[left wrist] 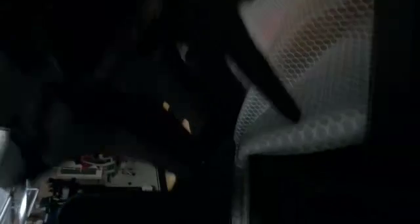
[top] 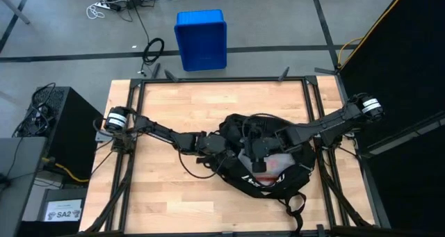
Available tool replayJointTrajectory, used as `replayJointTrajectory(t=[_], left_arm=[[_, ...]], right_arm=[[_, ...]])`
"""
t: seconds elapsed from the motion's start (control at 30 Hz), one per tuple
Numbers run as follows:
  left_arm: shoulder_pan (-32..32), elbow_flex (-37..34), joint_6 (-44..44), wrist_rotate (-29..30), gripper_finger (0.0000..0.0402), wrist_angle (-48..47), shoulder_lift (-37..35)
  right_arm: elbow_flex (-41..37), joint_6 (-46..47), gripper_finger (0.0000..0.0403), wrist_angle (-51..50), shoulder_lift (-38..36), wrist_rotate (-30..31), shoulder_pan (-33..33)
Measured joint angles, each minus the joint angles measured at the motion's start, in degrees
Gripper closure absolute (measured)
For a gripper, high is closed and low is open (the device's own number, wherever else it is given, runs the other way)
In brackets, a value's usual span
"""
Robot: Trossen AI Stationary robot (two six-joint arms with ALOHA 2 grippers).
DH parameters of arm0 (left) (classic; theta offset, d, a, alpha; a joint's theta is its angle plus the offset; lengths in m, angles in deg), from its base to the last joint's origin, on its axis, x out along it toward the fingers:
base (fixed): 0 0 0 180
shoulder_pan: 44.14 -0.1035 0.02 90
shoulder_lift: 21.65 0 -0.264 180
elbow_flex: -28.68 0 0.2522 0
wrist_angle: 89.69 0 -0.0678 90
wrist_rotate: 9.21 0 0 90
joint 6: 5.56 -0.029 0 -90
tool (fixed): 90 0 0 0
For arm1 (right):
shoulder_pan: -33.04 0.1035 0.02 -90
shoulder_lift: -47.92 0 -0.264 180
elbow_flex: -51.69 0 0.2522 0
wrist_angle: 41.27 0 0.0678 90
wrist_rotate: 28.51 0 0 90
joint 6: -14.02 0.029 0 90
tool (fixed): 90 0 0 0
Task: Unpack backpack
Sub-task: Remove the zip bag from the backpack
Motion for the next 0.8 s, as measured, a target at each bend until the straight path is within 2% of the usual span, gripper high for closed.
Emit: replayJointTrajectory(t=[0.13,0.3,0.4,0.5,0.63,0.8], left_arm=[[0.74,0.87,-0.44,0.29,0.0401,0.37,-0.28],[1.29,2.71,-1.57,0.41,0.0401,0.04,-0.28],[1.33,3.82,-2.85,0.32,0.0401,0.41,-0.28],[1.4,4.09,-3.2,0.95,0.0401,0.74,-0.3],[1.57,4.11,-4.58,1.65,0.04,0.65,-0.61],[2.18,4.11,-5.72,3.67,0.0399,-0.18,-1.59]], right_arm=[[0.0,0.05,0.0208,0.69,-0.02,-1.82,-0.96],[-0.11,-2.56,0.0186,4.12,1.46,-7.57,-2.0],[-0.13,-5.17,0.0185,6.6,2.03,-7.74,-2.29],[-0.15,-7.01,0.0223,7.53,2.0,-6.27,-2.27],[-0.15,-8.07,0.0325,8.16,1.66,-5.69,-2.38],[0.07,-9.18,0.0331,8.76,1.67,-5.17,-2.38]])
